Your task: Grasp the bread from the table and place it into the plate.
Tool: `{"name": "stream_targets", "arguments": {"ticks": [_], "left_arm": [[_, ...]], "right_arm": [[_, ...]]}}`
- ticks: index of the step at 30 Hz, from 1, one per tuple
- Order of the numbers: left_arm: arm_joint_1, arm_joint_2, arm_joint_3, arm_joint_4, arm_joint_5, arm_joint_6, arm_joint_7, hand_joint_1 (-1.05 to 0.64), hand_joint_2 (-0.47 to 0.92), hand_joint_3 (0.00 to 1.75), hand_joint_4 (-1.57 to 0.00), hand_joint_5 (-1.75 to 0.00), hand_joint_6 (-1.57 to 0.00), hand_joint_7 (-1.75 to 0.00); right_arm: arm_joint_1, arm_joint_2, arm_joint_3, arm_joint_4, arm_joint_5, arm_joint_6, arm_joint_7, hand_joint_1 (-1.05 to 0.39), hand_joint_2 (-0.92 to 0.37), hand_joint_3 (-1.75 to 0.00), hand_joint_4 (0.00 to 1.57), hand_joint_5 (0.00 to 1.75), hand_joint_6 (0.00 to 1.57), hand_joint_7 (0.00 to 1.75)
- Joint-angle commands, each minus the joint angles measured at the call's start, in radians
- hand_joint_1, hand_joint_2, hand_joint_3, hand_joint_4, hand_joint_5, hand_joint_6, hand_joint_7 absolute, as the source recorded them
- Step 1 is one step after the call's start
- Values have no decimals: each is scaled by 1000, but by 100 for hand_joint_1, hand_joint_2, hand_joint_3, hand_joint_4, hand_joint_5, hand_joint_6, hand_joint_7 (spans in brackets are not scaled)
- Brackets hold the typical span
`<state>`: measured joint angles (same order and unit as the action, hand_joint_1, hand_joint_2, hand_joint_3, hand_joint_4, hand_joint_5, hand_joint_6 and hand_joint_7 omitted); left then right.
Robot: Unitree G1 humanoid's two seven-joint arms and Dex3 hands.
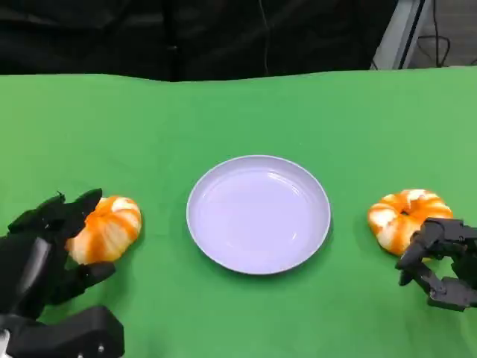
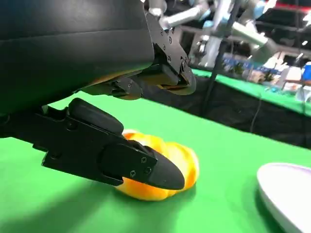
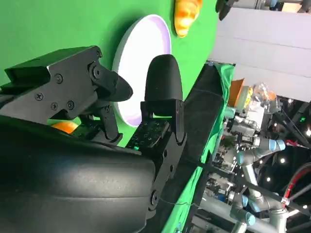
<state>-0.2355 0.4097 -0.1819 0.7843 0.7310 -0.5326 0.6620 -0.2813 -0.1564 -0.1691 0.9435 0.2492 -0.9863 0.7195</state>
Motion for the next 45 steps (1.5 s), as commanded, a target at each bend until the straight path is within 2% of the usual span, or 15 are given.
{"name": "stream_targets", "arguments": {"ticks": [1,11,24,34,45], "left_arm": [[-34,20,-23,46,-24,-5,-14,-65,91,0,-40,0,-40,0],[-99,2,-76,133,-52,-3,-27,-68,91,0,-40,0,-40,0],[-133,-17,-125,153,-50,17,-45,-72,92,1,-40,0,-42,-1],[-184,-30,-147,238,-67,36,-79,-64,92,0,-40,0,-42,0],[-228,-29,-166,343,-82,37,-78,-67,92,2,-40,0,-42,0]], "right_arm": [[0,-7,-3,-10,12,4,-2,13,-70,-86,86,146,90,108],[-2,-7,-4,-8,14,0,1,13,-70,-85,86,145,90,107],[2,-6,-3,-13,8,-8,-7,13,-69,-86,87,145,90,107],[5,-8,-2,-23,12,4,-5,12,-69,-87,86,145,90,105],[13,-7,-2,-33,13,6,-7,13,-69,-86,87,144,91,104]]}}
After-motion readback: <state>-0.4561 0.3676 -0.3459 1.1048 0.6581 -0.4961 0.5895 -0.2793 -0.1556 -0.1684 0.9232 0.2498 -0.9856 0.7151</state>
